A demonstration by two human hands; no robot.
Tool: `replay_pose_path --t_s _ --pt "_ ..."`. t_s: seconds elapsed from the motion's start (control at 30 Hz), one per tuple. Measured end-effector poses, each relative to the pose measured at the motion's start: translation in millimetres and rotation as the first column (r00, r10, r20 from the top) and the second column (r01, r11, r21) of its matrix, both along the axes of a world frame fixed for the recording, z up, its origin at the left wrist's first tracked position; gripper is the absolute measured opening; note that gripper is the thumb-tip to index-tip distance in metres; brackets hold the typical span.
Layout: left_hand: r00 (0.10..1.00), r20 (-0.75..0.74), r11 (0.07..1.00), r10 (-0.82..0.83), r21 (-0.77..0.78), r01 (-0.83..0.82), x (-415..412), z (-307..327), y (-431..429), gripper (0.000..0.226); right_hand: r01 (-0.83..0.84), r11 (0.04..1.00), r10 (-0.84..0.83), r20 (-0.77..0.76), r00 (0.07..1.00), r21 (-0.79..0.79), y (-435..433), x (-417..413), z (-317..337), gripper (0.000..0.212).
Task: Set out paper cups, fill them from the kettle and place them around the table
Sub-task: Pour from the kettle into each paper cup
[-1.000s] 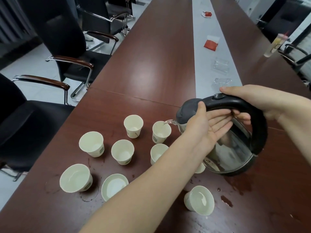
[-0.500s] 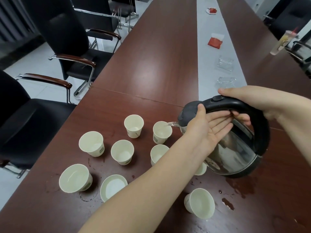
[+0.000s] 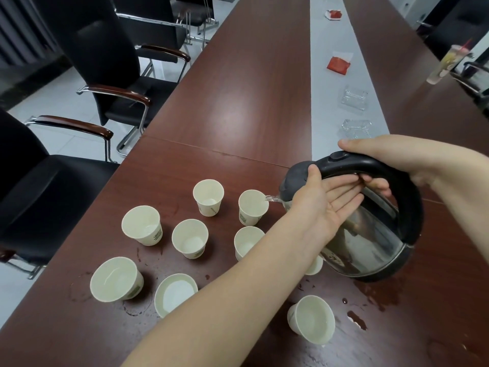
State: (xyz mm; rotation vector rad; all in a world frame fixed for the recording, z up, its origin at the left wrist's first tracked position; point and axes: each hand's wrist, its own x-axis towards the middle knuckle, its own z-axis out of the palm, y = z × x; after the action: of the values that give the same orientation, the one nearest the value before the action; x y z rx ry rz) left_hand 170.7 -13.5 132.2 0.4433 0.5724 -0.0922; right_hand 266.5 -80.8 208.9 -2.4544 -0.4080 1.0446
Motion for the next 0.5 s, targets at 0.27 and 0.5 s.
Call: replay_pose_path --t_s 0.27,0.5 --pt "1.000 -0.009 1.000 0.017 0.002 -0.017 2.3 -2.1 -2.4 0.069 -0.010 1.000 0.009 -0.014 1.000 -0.015 0.3 0.6 1.0 0.067" --pt "1.000 -0.005 1.000 0.022 0.012 -0.022 3.0 -2.7 -2.9 0.069 -0.009 1.000 0.009 -0.024 1.000 -0.002 0.4 1.4 0.3 0.068"
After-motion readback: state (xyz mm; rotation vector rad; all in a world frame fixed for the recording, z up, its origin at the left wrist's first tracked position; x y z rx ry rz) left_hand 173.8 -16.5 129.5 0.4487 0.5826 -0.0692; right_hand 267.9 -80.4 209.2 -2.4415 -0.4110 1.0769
